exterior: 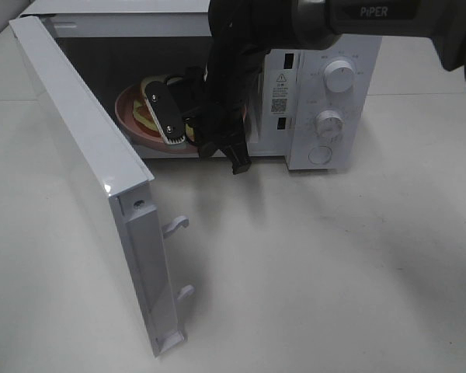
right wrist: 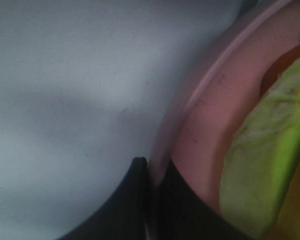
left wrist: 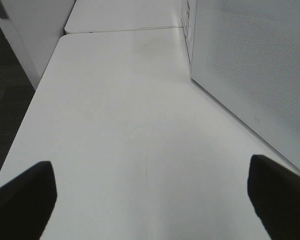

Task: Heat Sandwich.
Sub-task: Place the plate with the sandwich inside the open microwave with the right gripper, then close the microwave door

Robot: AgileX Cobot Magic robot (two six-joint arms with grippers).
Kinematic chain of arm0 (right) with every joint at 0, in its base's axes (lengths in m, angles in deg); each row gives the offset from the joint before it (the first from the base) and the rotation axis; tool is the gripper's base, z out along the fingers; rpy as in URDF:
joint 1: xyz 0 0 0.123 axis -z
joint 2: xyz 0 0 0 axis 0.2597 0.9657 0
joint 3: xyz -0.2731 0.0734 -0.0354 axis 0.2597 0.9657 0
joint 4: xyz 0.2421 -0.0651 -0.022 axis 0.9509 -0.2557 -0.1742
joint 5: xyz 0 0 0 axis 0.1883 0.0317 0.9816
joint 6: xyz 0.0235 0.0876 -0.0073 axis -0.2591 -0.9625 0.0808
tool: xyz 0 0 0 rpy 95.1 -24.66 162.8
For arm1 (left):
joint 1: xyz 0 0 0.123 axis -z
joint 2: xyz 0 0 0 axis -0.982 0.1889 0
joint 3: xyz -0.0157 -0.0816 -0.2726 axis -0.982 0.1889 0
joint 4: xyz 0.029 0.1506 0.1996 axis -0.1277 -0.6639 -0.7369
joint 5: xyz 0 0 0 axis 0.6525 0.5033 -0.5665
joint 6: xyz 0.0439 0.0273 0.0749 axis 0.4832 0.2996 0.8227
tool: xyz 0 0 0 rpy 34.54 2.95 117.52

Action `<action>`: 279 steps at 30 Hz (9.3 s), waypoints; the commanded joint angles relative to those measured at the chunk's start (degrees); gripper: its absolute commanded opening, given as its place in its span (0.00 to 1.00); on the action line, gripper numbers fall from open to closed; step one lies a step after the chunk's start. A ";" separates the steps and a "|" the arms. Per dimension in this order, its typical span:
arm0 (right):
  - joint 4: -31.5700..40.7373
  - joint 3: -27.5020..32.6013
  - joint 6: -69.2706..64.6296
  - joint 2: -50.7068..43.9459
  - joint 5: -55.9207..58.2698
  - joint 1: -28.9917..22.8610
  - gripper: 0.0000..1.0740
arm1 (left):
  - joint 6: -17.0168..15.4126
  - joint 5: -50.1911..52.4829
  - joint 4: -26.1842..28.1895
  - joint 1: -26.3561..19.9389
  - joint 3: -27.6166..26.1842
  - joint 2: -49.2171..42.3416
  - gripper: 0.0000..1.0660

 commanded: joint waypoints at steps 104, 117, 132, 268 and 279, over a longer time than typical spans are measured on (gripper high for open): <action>-1.20 50.25 -27.56 -43.37 -18.28 0.29 0.71 | -0.17 0.11 0.40 0.00 0.06 -1.26 0.92; -1.20 60.96 -46.41 -57.93 -13.69 0.29 0.71 | -0.17 0.11 0.40 0.00 0.06 -1.26 0.92; -1.15 64.46 -67.67 -74.60 6.99 0.29 0.71 | -0.17 0.11 0.40 0.00 0.06 -1.26 0.92; 0.00 77.75 -75.97 -132.53 13.98 29.79 0.71 | 0.00 23.20 1.38 0.00 -1.49 33.06 0.00; 0.00 77.75 -75.97 -132.53 13.98 29.79 0.71 | 1.49 54.32 1.55 0.00 8.77 42.23 0.00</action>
